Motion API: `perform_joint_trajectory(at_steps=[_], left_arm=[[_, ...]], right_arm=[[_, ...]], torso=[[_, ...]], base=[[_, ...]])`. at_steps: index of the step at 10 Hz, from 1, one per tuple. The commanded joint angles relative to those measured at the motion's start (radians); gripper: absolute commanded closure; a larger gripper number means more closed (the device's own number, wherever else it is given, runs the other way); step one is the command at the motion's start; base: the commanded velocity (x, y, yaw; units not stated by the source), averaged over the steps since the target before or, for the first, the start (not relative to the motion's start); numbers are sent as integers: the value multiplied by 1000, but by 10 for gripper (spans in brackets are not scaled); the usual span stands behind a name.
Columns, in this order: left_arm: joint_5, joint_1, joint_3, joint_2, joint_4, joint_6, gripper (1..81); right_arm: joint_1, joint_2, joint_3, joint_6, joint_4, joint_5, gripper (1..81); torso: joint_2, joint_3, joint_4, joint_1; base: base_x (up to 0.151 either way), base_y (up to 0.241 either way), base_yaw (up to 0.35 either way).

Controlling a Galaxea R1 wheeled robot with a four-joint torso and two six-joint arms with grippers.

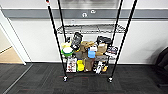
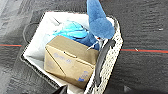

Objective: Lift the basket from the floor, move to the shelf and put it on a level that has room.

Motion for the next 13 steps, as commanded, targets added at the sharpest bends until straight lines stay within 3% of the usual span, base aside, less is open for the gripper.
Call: perform_joint_trajectory(at_steps=[1, 2, 4, 7, 8, 10, 11, 13], left_arm=[[41, -128, 4, -3, 6, -2, 10], [45, -137, 4, -3, 6, -2, 10], [47, -150, 4, -1, 6, -2, 10], [47, -174, 4, -1, 9, -2, 10], [47, -191, 4, 0, 5, -2, 10], [47, -202, 4, 5, 11, -2, 10], [47, -202, 4, -1, 5, -1, 10], [47, -209, 13, 0, 8, 0, 10]], right_arm=[[81, -15, 18, 6, 11, -35, 10], [87, -15, 18, 10, 9, -34, 10], [101, -20, 32, 26, 11, -35, 10], [125, -23, 40, 46, 11, -35, 10], [135, -23, 46, 46, 11, -34, 10], [148, -23, 60, 67, 9, -34, 10], [158, -19, 61, 72, 11, -32, 10], [185, -6, 66, 99, 11, -32, 10]], torso=[[-97, -28, 0, 62], [-131, -94, 0, 83], [-188, -129, 0, 117], [-287, -221, 0, 180], [-321, -160, 0, 202], [-374, -195, 0, 237], [-301, -205, 0, 189], [-343, -207, 0, 216]], base=[[0, 0, 0], [0, 0, 0], [0, 0, 0], [0, 0, 0], [0, 0, 0], [0, 0, 0], [0, 0, 0], [0, 0, 0]])
